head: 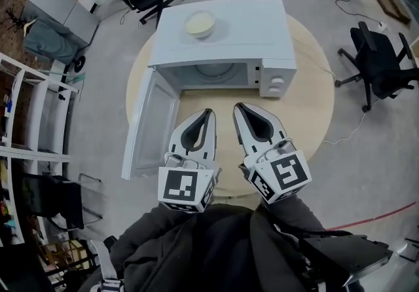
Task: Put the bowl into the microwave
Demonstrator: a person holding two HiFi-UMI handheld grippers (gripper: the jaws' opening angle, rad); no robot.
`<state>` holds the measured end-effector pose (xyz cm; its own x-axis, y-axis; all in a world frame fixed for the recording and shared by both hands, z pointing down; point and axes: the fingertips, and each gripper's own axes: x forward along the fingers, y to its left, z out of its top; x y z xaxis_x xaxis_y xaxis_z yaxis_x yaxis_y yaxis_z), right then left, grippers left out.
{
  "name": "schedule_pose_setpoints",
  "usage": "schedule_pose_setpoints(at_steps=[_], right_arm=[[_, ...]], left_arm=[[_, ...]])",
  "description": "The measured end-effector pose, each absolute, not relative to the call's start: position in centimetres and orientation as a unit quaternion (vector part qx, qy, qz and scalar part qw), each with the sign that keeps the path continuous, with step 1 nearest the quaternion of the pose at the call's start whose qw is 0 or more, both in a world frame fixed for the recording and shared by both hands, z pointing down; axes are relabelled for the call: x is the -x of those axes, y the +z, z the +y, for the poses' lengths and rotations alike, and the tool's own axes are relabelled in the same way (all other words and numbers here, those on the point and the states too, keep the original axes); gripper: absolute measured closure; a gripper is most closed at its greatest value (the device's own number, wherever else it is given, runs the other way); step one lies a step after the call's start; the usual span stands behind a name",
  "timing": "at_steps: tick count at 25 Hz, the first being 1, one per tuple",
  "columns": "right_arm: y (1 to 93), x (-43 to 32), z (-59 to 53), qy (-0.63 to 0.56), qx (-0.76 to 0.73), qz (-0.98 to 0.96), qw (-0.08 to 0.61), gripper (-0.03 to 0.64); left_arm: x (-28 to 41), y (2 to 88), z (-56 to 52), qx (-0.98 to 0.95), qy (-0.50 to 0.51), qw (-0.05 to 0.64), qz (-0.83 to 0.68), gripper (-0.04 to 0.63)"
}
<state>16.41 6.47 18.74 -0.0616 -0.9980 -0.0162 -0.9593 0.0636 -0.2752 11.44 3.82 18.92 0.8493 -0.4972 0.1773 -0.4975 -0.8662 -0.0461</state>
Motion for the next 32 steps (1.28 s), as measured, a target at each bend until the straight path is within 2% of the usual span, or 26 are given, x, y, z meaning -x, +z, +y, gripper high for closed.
schedule_pose_setpoints(at_steps=[12, 22, 24, 26, 29, 30, 32], right_arm=[[20.7, -16.6, -0.1, -0.105, 0.680, 0.725, 0.038, 0.607], [13.7, -22.3, -7.4, -0.060, 0.697, 0.715, 0.005, 0.604], [13.0, -24.2, -9.0, -0.063, 0.701, 0.710, 0.004, 0.593], [13.4, -25.6, -10.6, -0.076, 0.699, 0.711, 0.005, 0.553], [14.9, -26.5, -13.0, -0.099, 0.693, 0.714, 0.006, 0.540], [15.5, -26.4, -13.9, -0.106, 0.691, 0.715, 0.003, 0.537], [16.4, -26.2, -15.6, -0.120, 0.684, 0.720, -0.005, 0.529]], left_arm=[[-12.3, 21.3, -3.1, -0.960, 0.088, 0.037, -0.262, 0.584], [-15.7, 13.1, -12.2, -0.958, 0.022, 0.011, -0.286, 0.584], [-16.5, 12.0, -13.9, -0.957, 0.019, 0.004, -0.289, 0.584], [-17.2, 11.7, -15.6, -0.955, 0.017, 0.000, -0.295, 0.583], [-17.7, 12.4, -18.1, -0.952, 0.025, 0.001, -0.305, 0.581], [-17.8, 12.9, -18.9, -0.952, 0.030, 0.006, -0.305, 0.570], [-18.1, 14.0, -20.3, -0.953, 0.043, 0.024, -0.299, 0.490]])
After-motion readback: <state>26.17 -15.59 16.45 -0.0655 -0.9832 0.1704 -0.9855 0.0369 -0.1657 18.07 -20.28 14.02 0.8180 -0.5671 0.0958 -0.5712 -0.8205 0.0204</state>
